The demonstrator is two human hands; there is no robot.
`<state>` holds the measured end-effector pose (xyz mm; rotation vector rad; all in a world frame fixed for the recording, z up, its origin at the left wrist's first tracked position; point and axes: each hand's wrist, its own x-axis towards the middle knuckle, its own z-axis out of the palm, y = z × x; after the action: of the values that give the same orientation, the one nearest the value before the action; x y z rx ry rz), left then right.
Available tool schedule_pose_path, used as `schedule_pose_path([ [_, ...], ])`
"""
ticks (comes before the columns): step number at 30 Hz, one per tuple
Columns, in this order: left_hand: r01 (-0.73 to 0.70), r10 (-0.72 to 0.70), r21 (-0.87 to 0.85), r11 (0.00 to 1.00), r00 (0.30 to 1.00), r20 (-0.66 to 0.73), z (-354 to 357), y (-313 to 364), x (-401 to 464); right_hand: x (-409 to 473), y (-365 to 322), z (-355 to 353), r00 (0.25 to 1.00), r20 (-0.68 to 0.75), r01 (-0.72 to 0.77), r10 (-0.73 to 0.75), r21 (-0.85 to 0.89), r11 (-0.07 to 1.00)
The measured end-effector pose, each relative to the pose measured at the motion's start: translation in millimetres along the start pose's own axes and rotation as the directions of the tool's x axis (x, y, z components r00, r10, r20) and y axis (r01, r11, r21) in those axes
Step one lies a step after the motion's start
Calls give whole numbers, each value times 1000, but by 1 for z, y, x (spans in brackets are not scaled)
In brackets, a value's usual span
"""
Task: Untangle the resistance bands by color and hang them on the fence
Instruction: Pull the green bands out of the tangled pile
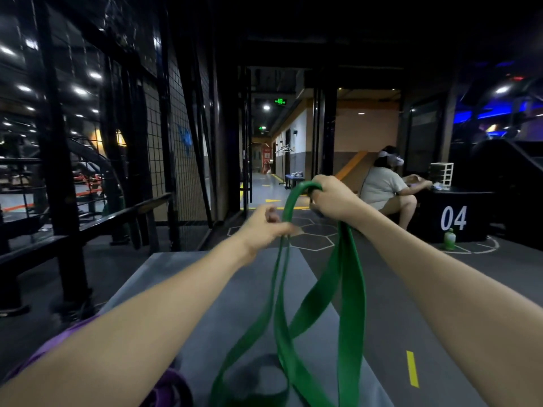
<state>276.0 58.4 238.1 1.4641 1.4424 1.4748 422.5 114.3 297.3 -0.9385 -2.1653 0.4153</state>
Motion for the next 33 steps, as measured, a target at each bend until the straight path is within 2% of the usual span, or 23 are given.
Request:
schedule_pose_path([
  [2,-76,73,90,993,997,38,1,20,5,0,-2,7,997,72,29,-23,-84,996],
  [4,-128,105,260,957,989,101,7,33,5,1,-3,12,995,85,51,-44,-83,995],
  [6,-144,110,330,933,987,121,13,36,6,1,-6,11,996,67,65,-61,-53,997],
  [10,-102,95,176,979,994,45,19,35,15,1,0,6,995,65,73,-71,-32,997],
  [14,-92,95,122,988,995,-21,20,55,16,-6,20,15,998,43,34,-40,125,992],
  [18,-133,133,10,991,978,-158,9,77,26,-20,41,34,999,43,-31,19,294,955],
  [21,-160,98,-220,962,958,-270,3,95,31,-25,56,40,995,88,-78,57,259,963],
  [23,-188,81,-333,924,947,-310,4,106,35,-28,69,40,994,69,-98,82,271,958],
  [27,-223,77,-453,863,945,-319,15,112,51,-28,88,29,994,-11,-106,111,221,970],
  [31,-249,68,-589,769,948,-311,28,106,62,-26,99,6,978,-134,-150,161,91,984],
  [33,-253,52,-632,733,946,-319,30,98,62,-26,103,-1,977,-149,-149,150,21,989],
])
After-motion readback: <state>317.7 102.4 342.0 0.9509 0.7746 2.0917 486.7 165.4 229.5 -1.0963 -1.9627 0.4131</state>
